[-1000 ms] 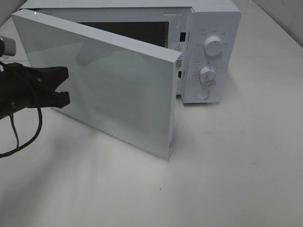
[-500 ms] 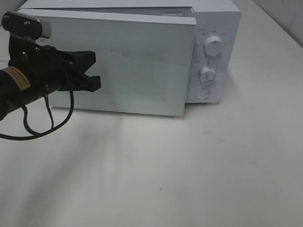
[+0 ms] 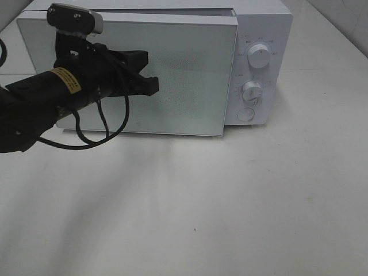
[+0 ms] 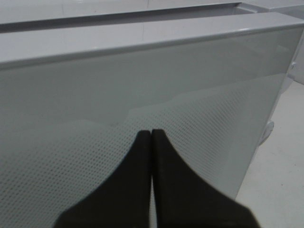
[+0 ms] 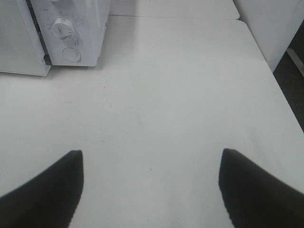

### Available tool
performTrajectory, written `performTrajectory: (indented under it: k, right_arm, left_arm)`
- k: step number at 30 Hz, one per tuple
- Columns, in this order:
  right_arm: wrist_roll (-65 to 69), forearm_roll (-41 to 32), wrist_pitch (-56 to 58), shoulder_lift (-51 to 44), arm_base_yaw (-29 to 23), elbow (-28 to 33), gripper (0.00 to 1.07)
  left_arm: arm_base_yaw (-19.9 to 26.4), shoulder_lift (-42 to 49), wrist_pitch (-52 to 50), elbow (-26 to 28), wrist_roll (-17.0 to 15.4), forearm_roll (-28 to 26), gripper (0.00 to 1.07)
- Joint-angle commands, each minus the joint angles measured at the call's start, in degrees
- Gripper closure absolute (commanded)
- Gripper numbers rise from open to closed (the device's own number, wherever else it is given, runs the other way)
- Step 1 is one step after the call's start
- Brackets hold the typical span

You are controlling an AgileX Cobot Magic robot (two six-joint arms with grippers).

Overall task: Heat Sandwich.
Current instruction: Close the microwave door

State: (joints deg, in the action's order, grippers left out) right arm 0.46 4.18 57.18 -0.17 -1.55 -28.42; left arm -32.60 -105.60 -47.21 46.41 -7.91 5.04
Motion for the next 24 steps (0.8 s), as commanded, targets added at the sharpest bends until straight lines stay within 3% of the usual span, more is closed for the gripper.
performTrajectory:
  k: [1,24]
  right_arm:
    - [0.11,-0.11,-0.17,-1.66,0.23,0.06,0.32]
    - [0.11,-0.11,-0.17,-1.66,0.23,0.06,0.32]
  left_arm:
    - [-1.03,-1.32,0.23,2.58,0.0,-0.74,1.07]
    - [-2.46,-9.05,5.1,14.55,0.0,-2.23,1.07]
